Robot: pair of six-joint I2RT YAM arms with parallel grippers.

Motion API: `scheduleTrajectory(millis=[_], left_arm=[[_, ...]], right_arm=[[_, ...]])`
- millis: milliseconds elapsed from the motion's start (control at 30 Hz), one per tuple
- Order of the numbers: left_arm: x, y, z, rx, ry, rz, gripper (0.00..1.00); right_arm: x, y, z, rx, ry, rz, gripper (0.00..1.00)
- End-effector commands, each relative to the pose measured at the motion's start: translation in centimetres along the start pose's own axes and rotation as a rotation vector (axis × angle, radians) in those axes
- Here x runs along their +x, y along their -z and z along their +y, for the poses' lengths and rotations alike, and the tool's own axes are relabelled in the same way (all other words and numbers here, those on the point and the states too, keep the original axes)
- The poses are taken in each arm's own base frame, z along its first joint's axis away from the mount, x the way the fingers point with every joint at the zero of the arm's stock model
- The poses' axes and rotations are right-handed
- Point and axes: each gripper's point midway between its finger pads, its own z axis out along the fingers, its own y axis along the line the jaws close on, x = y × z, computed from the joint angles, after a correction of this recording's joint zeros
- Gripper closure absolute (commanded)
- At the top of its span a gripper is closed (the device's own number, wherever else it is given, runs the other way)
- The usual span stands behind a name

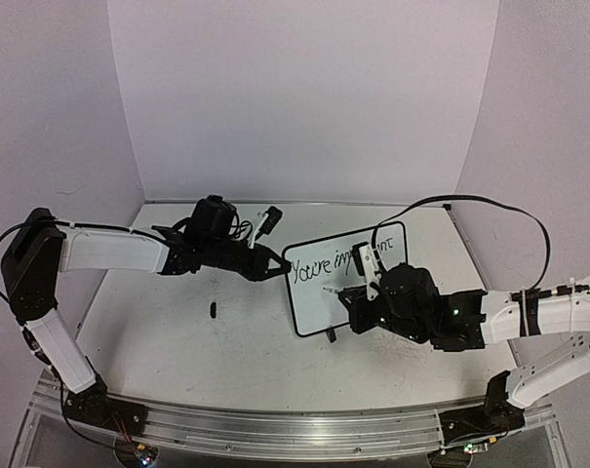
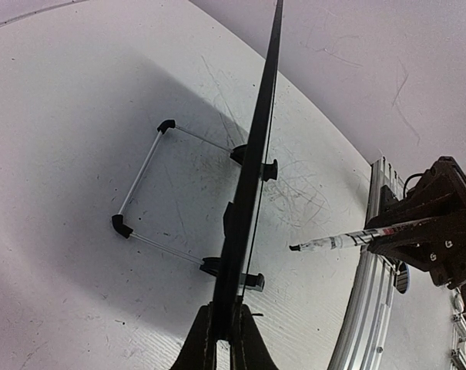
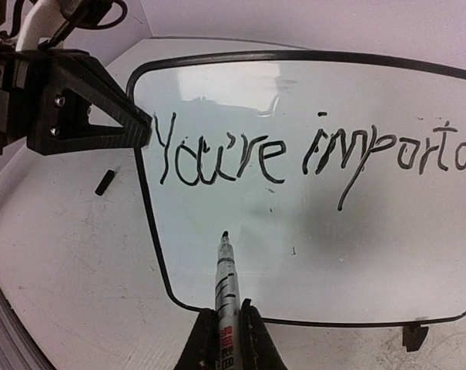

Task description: Write a sentence on the whiteboard

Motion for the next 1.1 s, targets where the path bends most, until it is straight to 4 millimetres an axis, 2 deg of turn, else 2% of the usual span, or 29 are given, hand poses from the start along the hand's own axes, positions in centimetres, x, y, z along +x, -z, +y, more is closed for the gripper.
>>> scheduleTrajectory(millis=[0, 300, 767, 1067], left_arm=[[-0.5, 0.2, 1.4, -0.070, -0.043, -0.023, 1.00], [-1.0, 0.7, 1.0, -0.071, -0.058, -0.038, 1.00], [-0.9, 0.6, 0.6, -0.059, -0.061, -0.034, 1.00], [-1.0, 0.6, 0.4, -0.055, -0.064, -0.036, 1.00]], right_arm=[[-3.1, 0.0, 0.8, 0.005, -0.001, -0.095, 1.00], [-4.0, 1.5, -0.5, 0.044, -0.040, -0.156, 1.00], [-4.9, 1.1, 0.6, 0.012, -0.006, -0.158, 1.00], [-4.4, 0.7, 1.5, -0.026, 0.036, -0.130, 1.00]])
